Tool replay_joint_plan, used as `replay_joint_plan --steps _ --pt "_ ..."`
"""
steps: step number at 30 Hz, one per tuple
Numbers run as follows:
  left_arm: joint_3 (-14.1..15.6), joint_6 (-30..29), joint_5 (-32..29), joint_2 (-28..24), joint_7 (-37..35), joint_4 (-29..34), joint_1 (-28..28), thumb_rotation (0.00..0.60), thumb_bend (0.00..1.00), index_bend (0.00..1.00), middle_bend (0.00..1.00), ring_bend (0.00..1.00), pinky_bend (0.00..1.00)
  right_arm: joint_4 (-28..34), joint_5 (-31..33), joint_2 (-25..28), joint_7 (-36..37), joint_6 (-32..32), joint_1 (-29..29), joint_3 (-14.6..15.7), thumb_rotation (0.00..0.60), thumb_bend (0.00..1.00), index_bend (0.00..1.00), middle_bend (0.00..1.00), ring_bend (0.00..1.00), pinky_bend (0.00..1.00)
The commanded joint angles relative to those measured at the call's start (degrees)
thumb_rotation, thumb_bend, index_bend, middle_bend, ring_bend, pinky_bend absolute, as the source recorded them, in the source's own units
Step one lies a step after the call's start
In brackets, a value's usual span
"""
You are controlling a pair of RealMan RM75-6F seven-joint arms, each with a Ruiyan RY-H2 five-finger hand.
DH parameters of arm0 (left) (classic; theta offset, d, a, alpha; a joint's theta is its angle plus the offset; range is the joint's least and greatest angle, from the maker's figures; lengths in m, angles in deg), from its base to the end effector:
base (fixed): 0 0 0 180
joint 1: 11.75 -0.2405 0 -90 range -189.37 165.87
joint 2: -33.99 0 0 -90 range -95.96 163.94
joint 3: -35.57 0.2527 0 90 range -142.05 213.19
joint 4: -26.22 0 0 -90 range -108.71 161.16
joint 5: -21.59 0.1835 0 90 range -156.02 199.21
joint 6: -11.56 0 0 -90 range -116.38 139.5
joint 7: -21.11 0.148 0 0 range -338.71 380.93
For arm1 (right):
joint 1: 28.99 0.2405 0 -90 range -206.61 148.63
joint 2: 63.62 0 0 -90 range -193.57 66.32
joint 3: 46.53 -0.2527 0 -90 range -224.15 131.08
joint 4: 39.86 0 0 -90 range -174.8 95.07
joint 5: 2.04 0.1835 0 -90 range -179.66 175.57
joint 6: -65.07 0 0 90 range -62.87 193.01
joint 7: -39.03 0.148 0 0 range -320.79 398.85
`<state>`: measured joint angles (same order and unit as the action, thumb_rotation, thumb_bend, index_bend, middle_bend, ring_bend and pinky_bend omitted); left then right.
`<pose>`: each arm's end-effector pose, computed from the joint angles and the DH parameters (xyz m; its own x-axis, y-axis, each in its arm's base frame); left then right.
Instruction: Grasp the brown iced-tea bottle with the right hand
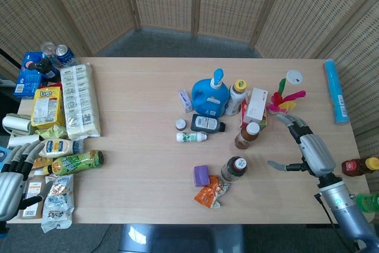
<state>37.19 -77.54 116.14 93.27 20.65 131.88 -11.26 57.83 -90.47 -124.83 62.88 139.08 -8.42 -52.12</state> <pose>-0.2551 0.1447 0.1836 0.2532 0.0413 0.9665 0.9651 -0.0796 -0.2494 -0.2223 -0.2578 0.1674 0.0023 -0.1701 0.9854 -0.9622 -0.2688 -0.0441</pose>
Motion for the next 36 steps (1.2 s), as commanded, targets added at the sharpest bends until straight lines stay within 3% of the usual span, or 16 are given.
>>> replay_joint_plan --steps 1,13,27,36 --pt "0.0 0.3 -0.1 0.0 0.1 0.0 0.2 0.600 0.38 0.00 0.00 0.00 0.00 0.0 0.1 -0.2 0.6 0.0 -0.1 0.0 0.408 0.12 0.00 0.01 0.00 0.00" --pt "0.1 -0.3 0.7 -1.1 0.4 0.9 0.3 0.600 0.38 0.00 0.00 0.00 0.00 -1.6 -2.6 0.5 8.4 0.2 -1.7 3.1 0.407 0.12 0.00 0.01 0.00 0.00" --pt "0.0 0.5 0.8 -1.0 0.6 0.9 1.0 0.600 0.38 0.00 0.00 0.00 0.00 -6.4 -6.3 -7.5 7.9 -0.7 -3.1 7.8 0.408 0.12 0.00 0.03 0.00 0.00" --pt "0.3 0.2 0.9 -0.9 0.5 0.7 0.9 0.600 0.38 0.00 0.00 0.00 0.00 -8.5 -6.8 -11.0 8.0 -2.3 -2.3 8.7 0.408 0.12 0.00 0.03 0.00 0.00"
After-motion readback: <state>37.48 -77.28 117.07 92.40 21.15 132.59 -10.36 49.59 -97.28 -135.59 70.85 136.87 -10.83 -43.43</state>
